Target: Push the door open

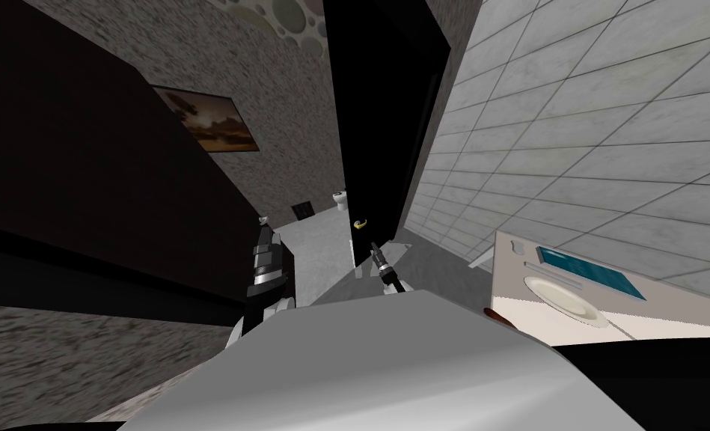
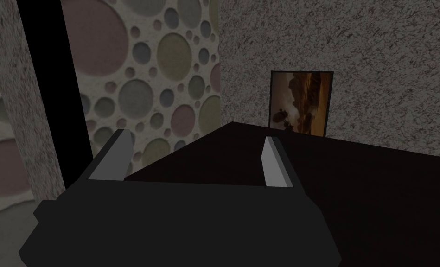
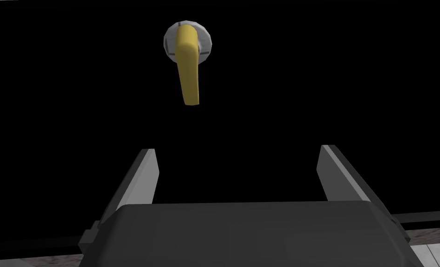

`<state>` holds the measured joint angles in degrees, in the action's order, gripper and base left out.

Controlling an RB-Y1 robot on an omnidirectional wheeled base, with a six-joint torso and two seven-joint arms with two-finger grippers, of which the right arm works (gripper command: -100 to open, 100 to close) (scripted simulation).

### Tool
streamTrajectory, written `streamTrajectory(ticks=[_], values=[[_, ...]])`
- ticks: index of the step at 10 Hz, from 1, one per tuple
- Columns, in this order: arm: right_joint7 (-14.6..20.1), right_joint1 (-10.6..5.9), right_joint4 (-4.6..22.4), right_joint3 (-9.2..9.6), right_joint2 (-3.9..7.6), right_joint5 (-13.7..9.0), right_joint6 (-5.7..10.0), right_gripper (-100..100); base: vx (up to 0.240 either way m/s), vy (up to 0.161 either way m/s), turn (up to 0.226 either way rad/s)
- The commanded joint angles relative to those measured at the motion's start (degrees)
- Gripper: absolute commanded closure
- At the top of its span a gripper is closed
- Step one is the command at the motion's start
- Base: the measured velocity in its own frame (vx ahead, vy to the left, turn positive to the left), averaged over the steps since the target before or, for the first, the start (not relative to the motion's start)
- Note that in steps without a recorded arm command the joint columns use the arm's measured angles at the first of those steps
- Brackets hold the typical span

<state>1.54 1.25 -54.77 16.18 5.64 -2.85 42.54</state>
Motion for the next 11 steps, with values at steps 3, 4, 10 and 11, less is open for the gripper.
streamTrajectory(ticks=[3, 4, 10, 11], values=[[-0.01, 0.0, 0.06, 0.01, -0.01, 0.0, 0.07, -100, 0.01, -0.003, -0.012], [-0.01, 0.0, 0.06, 0.01, -0.01, 0.0, 0.07, -100, 0.0, 0.0, 0.0], [0.39, -0.02, 0.5, 0.71, 0.08, 0.3, 0.08, -100, 0.016, -0.006, -0.022], [0.39, -0.02, 0.5, 0.71, 0.08, 0.3, 0.08, -100, 0.003, -0.003, -0.011]])
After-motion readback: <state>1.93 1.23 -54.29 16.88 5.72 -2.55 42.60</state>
